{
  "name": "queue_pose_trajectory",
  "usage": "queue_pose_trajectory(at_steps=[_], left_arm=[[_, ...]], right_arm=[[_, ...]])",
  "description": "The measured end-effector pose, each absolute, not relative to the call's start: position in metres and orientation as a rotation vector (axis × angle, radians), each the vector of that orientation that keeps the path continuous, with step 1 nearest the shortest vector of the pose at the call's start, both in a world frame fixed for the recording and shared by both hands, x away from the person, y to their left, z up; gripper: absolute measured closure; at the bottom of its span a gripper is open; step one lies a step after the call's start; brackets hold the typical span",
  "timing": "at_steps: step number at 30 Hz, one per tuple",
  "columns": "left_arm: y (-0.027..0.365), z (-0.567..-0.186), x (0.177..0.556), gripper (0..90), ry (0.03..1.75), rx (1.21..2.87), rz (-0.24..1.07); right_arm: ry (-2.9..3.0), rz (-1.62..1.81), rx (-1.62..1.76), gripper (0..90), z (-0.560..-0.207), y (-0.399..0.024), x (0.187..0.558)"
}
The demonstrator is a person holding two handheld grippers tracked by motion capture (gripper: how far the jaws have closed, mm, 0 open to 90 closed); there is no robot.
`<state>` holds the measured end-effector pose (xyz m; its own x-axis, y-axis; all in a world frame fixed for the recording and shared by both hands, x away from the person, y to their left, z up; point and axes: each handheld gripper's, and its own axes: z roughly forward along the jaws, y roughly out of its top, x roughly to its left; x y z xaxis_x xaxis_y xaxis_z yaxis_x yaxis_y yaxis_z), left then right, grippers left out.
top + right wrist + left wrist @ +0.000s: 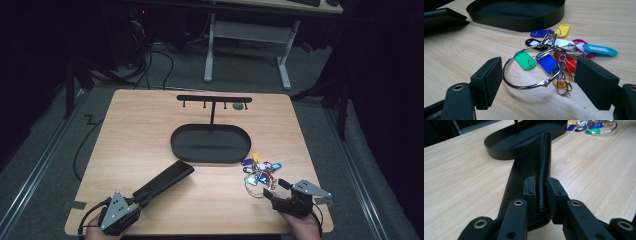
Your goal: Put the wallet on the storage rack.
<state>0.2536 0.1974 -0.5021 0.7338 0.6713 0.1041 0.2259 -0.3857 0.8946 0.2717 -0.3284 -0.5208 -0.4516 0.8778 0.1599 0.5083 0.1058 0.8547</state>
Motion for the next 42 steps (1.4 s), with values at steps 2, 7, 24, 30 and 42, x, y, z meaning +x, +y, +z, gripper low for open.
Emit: queue_pose_trajectory(at_steps=[2,7,24,30,42], left_arm=[[0.198,-0.501,0.253,78.9,0.687,1.945,0.568],[0.197,-0.498,0.251,79.1,0.688,1.921,0.536],[0.199,-0.491,0.251,79.7,0.728,1.799,0.429],[0.207,-0.492,0.256,79.5,0.758,1.761,0.418],[0.222,-0.494,0.271,78.9,0.809,1.696,0.377]], right_arm=[[2.003,1.289,1.349,23.0,-0.521,-0.328,0.272],[2.002,1.29,1.352,23.0,-0.521,-0.329,0.272],[2.009,1.285,1.35,23.0,-0.522,-0.328,0.273],[2.01,1.285,1.353,23.0,-0.522,-0.328,0.273],[2.016,1.286,1.35,23.0,-0.522,-0.328,0.273]])
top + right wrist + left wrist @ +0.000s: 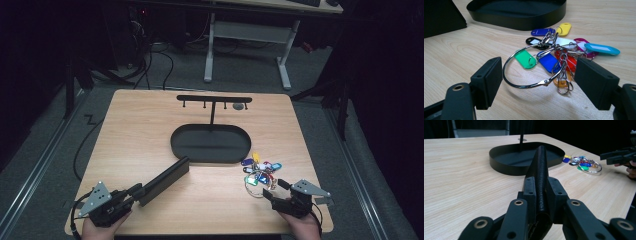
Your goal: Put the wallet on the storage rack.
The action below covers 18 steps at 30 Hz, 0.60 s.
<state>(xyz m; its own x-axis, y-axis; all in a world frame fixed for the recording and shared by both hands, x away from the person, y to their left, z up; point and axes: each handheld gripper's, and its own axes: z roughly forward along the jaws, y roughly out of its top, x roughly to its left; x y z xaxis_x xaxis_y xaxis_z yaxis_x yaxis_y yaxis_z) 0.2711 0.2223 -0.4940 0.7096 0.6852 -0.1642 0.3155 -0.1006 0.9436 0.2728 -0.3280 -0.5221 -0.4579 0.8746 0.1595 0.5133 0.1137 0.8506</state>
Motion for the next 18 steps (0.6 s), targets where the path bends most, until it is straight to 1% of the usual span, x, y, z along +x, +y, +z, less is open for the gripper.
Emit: queue_pose_trajectory(at_steps=[18], left_arm=[[0.234,-0.5,0.283,76.8,0.84,1.659,0.356]], right_arm=[[2.012,1.279,1.353,23.0,-0.523,-0.327,0.272]])
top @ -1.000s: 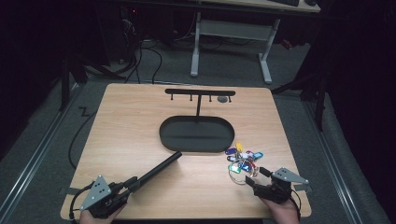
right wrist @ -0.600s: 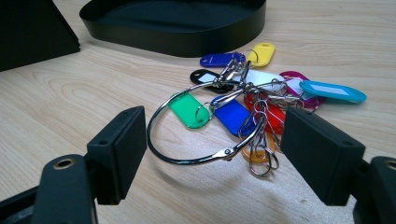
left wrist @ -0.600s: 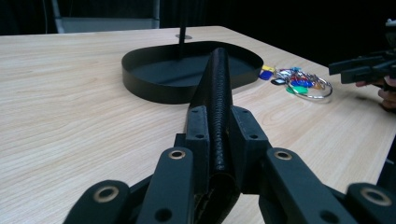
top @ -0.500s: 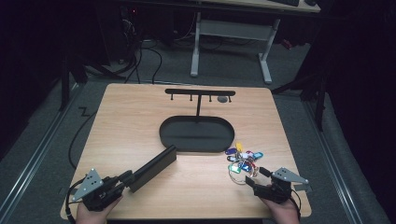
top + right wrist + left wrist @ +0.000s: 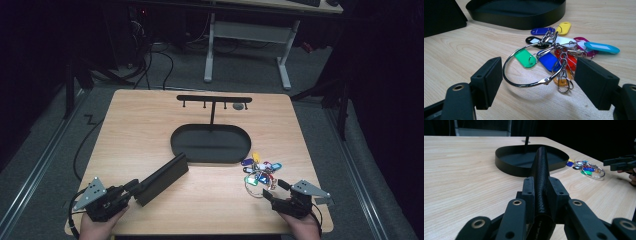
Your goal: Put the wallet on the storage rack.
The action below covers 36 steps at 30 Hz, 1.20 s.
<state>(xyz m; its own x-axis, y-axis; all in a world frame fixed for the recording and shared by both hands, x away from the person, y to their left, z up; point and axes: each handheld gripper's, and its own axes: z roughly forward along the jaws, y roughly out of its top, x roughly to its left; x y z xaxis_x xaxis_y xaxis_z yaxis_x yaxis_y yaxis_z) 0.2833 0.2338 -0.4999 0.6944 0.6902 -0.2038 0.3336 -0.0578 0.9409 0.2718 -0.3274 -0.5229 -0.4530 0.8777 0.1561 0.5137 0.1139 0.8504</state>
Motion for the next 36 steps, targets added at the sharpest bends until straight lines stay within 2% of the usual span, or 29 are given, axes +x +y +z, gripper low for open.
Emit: queue_pose_trajectory(at_steps=[8,15,24,36], left_arm=[[0.234,-0.5,0.283,75.4,0.837,1.654,0.365],[0.231,-0.502,0.284,63.9,0.831,1.694,0.359],[0.222,-0.503,0.281,58.4,0.814,1.786,0.436],[0.198,-0.476,0.287,58.9,0.828,1.993,0.507]], right_arm=[[2.02,1.283,1.368,23.0,-0.525,-0.327,0.273],[2.01,1.29,1.35,23.0,-0.522,-0.327,0.273],[2.009,1.285,1.347,23.0,-0.521,-0.327,0.272],[2.007,1.306,1.347,23.0,-0.521,-0.328,0.272]])
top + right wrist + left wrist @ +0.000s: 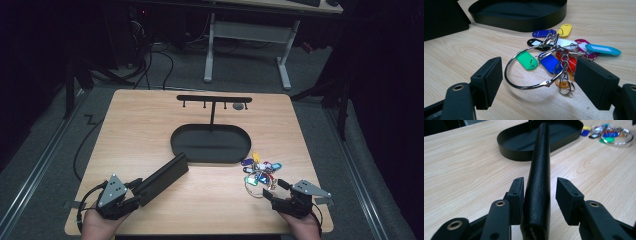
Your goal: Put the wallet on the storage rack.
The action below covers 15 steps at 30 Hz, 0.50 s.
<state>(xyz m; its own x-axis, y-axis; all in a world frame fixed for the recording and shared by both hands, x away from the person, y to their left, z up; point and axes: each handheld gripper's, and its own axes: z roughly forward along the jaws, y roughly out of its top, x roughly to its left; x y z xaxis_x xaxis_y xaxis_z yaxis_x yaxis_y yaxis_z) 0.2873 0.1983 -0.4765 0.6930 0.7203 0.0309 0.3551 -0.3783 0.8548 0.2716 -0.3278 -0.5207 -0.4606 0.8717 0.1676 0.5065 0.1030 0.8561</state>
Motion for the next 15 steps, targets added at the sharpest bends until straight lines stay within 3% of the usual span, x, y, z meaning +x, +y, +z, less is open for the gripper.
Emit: queue_pose_trajectory(at_steps=[4,15], left_arm=[[0.185,-0.465,0.3,58.8,0.835,2.141,0.483],[0.174,-0.45,0.316,63.1,0.912,2.347,0.396]], right_arm=[[1.991,1.322,1.353,23.0,-0.52,-0.33,0.271],[2.004,1.349,1.324,23.0,-0.517,-0.33,0.268]])
